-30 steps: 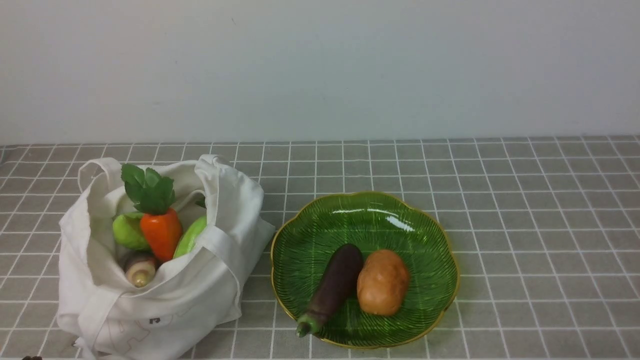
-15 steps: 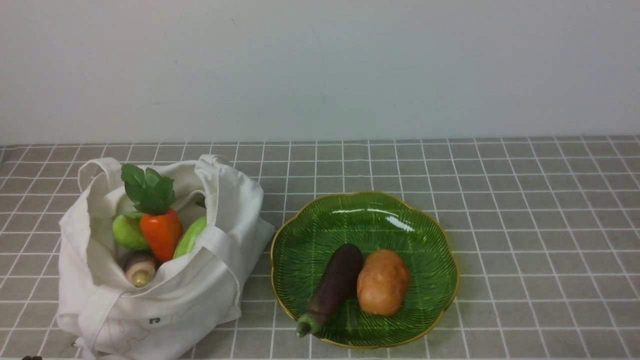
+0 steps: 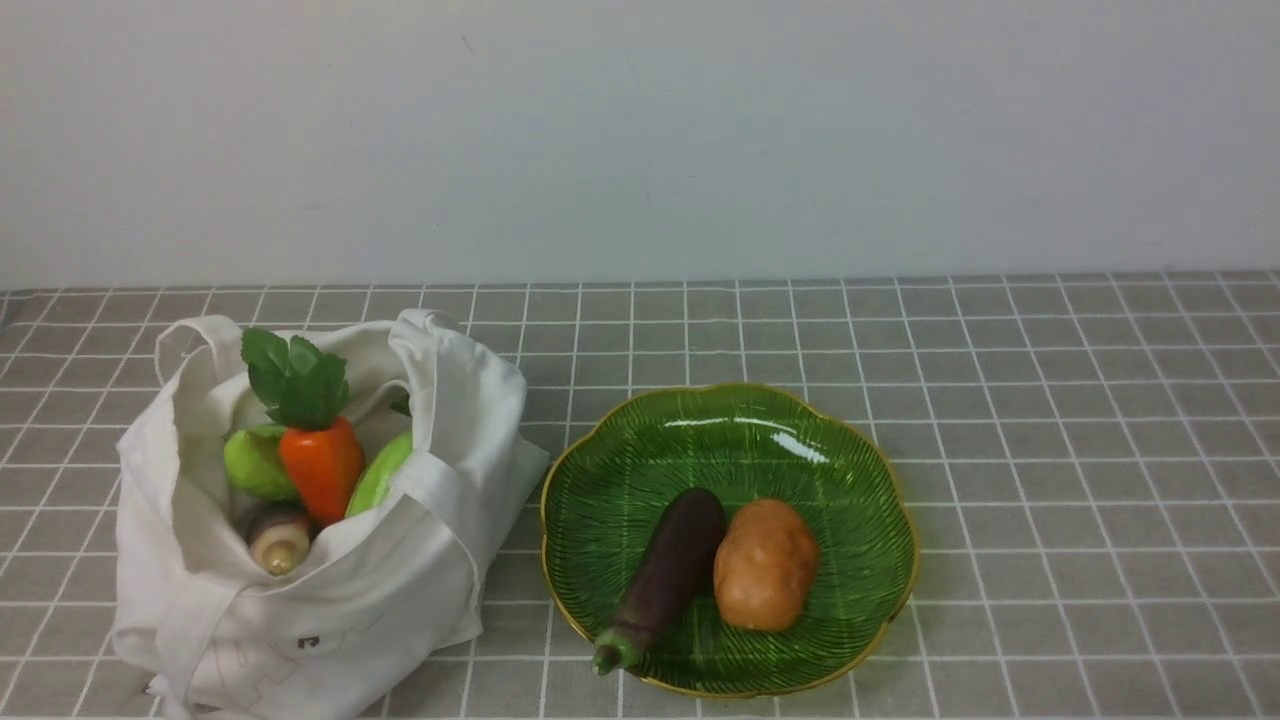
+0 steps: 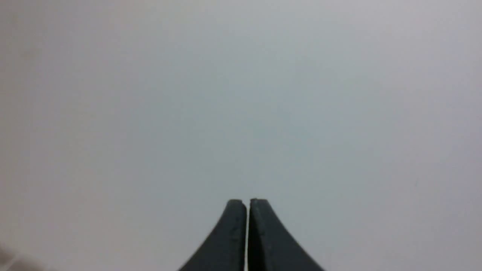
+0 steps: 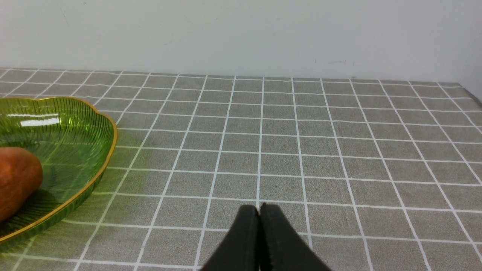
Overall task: Take vegetables from bag on grey coffee tablecloth place on plate.
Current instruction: 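Reach into the cloth bag toward a vegetable inside it with the left gripper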
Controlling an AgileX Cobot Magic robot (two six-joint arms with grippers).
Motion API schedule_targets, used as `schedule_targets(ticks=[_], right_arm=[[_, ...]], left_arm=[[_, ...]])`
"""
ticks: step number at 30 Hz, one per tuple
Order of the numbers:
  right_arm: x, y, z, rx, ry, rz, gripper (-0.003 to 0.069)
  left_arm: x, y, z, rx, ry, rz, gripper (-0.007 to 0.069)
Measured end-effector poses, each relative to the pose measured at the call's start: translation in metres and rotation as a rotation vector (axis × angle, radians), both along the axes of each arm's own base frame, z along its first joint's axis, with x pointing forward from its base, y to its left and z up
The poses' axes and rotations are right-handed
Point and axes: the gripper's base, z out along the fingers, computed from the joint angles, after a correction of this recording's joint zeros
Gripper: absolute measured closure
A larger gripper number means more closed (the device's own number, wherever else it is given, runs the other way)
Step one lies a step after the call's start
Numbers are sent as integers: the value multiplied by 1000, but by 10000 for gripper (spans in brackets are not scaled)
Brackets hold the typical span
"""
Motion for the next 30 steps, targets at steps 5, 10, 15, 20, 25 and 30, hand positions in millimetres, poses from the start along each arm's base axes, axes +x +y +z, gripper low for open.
schedule_targets(ticks=[5,10,15,20,25,30], right_arm=[[0,0,0,-2,0,0,673],[0,0,0,-4,0,1,673],[0,0,0,-4,0,1,673],[0,0,0,-4,0,1,673],[0,0,0,-4,0,1,673],[0,0,0,-2,0,1,673]], left_arm=[[-14,-6,74,105,-42,-28,629],[28,-19,110,304,492,-146,629],[89,-27,104,432,999,-298,629],[132,-36,87,545,1152,-441,629],[156,-44,68,595,1199,-563,629],[174,-46,53,689,1206,-614,624]])
